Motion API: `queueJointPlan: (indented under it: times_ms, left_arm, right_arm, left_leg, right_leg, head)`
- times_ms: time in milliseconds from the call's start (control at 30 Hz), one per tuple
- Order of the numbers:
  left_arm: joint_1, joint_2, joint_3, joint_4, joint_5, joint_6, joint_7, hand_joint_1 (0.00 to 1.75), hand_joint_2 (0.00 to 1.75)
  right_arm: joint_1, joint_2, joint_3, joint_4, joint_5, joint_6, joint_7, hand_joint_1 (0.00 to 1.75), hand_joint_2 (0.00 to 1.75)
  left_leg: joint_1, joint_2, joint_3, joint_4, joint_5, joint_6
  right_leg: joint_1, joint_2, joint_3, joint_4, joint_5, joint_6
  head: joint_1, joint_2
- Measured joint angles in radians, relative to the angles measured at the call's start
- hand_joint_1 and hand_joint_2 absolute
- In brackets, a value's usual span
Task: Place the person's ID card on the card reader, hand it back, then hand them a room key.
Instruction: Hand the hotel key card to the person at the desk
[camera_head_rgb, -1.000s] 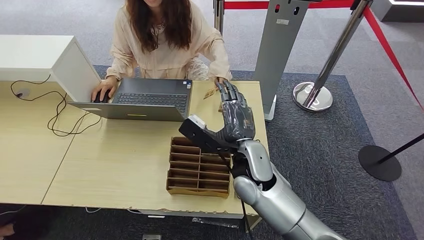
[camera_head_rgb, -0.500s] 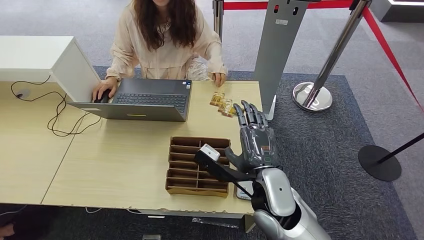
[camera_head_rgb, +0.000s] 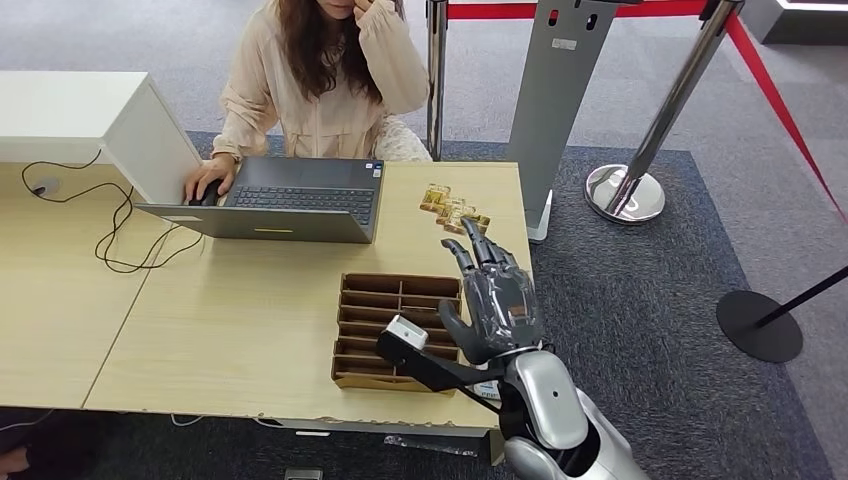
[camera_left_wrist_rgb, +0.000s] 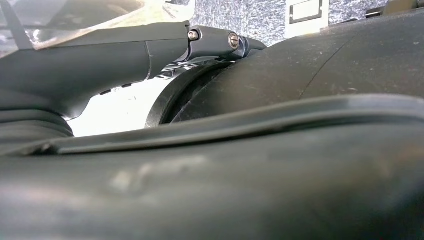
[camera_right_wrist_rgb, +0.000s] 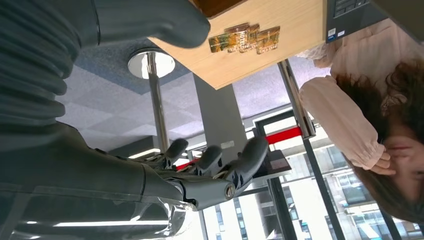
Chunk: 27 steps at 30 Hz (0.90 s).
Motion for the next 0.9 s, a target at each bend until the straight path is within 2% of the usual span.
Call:
queueJointPlan:
  times_ms: [33,167,333,667,900]
  left_arm:
    - [0.0,0.0,0.0,0.0,-0.001,0.0,0.0,0.0,0.0]
    - [-0.001,0.005,0.0,0.0,-0.003,-0.009,-0.029,0.0,0.0]
    - [0.0,0.022,0.0,0.0,-0.003,-0.015,-0.063,0.0,0.0]
    - [0.0,0.028,0.0,0.0,-0.006,-0.017,-0.058,0.0,0.0]
    - [-0.002,0.022,0.0,0.0,-0.018,-0.015,-0.003,0.0,0.0]
  right_arm:
    - [-0.002,0.001,0.003,0.002,0.0,0.003,-0.001,0.81,1.75]
    - [-0.029,0.014,0.029,0.027,0.0,0.027,-0.002,0.67,1.75]
    - [-0.063,0.032,0.066,0.066,-0.01,0.056,0.007,0.68,1.75]
    - [-0.091,0.064,0.105,0.157,-0.057,0.062,0.012,0.82,1.75]
    - [-0.103,0.084,0.123,0.222,-0.079,0.041,0.002,1.0,1.75]
  left_leg:
    - [0.0,0.0,0.0,0.0,0.0,0.0]
    - [0.0,0.0,0.0,0.0,0.0,0.0]
    - [0.001,-0.001,0.0,0.0,0.0,0.0]
    - [0.001,-0.001,-0.001,0.0,0.0,0.0]
    - [0.001,-0.001,-0.001,0.0,0.0,0.0]
  right_leg:
    - [0.0,0.0,0.0,0.0,0.0,0.0]
    - [0.0,0.0,0.0,0.0,0.0,0.0]
    - [0.0,-0.001,0.0,0.0,0.0,0.0]
    - [0.0,-0.001,0.0,0.0,0.0,0.0]
    - [0.0,-0.001,0.0,0.0,0.0,0.0]
  head:
    - [0.0,0.0]
    - [0.0,0.0]
    - [0.0,0.0]
    - [0.0,0.0]
    - [0.0,0.0]
